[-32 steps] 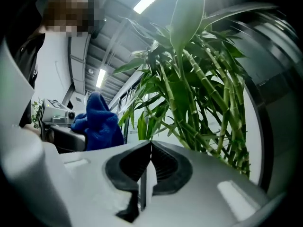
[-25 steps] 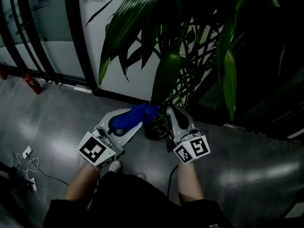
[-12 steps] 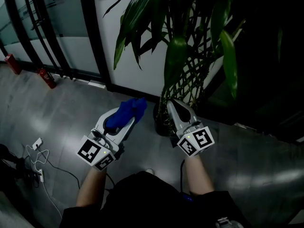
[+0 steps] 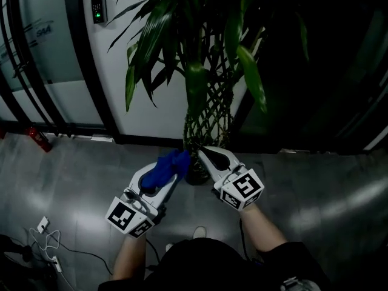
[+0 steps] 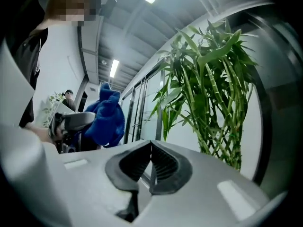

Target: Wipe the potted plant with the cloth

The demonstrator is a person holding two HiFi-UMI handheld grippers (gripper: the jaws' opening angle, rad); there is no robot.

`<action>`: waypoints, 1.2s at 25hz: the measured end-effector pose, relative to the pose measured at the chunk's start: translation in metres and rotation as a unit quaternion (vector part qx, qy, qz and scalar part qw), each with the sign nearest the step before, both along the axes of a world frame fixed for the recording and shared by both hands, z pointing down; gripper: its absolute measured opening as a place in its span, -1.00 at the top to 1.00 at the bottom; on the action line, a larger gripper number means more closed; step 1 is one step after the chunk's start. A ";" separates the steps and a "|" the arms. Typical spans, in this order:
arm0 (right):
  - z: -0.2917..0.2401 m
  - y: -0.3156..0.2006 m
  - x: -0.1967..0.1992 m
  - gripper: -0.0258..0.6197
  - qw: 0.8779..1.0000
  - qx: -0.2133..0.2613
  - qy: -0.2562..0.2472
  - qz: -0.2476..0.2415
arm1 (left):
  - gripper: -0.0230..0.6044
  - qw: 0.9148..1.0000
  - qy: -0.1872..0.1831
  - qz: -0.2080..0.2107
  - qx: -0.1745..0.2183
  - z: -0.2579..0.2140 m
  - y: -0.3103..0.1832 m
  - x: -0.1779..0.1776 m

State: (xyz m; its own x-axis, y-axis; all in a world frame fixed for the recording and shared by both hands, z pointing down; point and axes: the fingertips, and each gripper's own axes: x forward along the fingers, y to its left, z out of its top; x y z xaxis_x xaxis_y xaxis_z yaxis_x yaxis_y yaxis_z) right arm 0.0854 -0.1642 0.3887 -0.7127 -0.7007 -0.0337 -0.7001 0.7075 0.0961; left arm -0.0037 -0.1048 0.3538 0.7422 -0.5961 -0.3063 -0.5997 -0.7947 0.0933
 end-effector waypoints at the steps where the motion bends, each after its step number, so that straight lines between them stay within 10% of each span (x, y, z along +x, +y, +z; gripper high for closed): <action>1: -0.003 -0.002 0.007 0.91 1.000 0.004 0.003 0.006 | 0.43 1.000 -0.001 0.004 -0.002 0.000 0.000 0.007; 13: -0.036 -0.045 0.110 0.91 0.989 0.034 -0.118 -0.084 | 0.43 0.994 -0.047 -0.087 0.052 -0.028 -0.023 0.104; 19: -0.065 -0.079 0.150 0.91 0.979 0.029 -0.104 -0.172 | 0.43 0.973 -0.032 -0.202 0.107 -0.090 -0.035 0.139; 30: -0.094 -0.104 0.129 0.91 0.983 0.021 -0.103 -0.150 | 0.43 0.935 -0.125 -0.297 0.145 -0.165 -0.022 0.149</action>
State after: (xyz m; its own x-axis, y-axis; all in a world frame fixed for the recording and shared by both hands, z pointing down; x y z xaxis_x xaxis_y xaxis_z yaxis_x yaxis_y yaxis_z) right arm 0.2146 -0.2678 0.2948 -0.8622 -0.4548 -0.2232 -0.4680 0.8837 0.0073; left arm 0.1453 -0.1271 0.1884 0.3771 -0.8446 -0.3802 -0.9175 -0.2846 -0.2778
